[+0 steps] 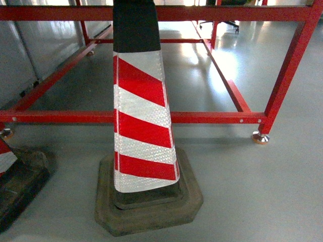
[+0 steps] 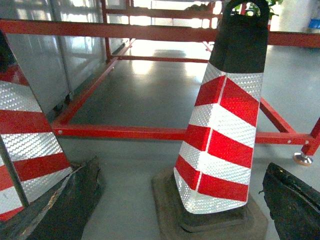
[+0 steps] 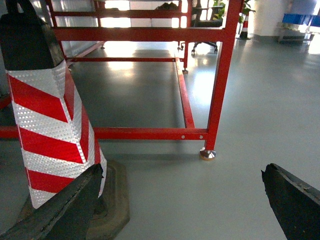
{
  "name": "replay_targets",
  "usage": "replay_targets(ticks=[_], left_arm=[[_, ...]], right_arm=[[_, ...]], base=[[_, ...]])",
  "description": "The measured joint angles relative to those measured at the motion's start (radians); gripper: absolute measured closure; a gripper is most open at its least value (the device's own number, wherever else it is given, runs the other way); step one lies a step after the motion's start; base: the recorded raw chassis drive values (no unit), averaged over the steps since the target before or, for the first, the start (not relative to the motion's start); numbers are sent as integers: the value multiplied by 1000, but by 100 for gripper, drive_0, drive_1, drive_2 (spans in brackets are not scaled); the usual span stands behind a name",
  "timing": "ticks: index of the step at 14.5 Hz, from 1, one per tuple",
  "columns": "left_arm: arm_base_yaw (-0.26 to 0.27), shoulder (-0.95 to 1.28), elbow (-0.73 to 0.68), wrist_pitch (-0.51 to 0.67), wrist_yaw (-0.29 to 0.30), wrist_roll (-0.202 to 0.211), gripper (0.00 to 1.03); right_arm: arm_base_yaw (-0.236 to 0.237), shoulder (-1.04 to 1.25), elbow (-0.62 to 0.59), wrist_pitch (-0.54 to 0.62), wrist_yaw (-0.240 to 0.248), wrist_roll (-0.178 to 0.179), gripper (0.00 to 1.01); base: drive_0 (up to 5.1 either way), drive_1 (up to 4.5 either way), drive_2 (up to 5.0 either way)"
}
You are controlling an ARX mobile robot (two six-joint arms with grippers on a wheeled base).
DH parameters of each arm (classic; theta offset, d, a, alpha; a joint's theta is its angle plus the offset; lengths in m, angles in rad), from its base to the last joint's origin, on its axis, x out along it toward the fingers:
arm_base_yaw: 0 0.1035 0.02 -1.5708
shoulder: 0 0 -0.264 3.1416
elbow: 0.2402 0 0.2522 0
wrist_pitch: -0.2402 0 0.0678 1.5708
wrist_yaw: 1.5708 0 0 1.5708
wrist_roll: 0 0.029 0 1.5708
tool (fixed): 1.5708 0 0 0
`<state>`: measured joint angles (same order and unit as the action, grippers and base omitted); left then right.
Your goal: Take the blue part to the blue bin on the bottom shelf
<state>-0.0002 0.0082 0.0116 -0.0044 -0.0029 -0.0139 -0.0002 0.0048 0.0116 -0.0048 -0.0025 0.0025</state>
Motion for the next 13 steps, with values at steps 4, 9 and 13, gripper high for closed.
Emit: replay_targets(ticks=[4, 9, 13], left_arm=[[0, 0, 0, 0, 0, 0, 5], [0, 0, 0, 0, 0, 0, 5], [0, 0, 0, 0, 0, 0, 5]], right_arm=[[0, 0, 0, 0, 0, 0, 3], [0, 0, 0, 0, 0, 0, 3], [0, 0, 0, 0, 0, 0, 3]], base=[[0, 0, 0], [0, 0, 0], [0, 0, 0]])
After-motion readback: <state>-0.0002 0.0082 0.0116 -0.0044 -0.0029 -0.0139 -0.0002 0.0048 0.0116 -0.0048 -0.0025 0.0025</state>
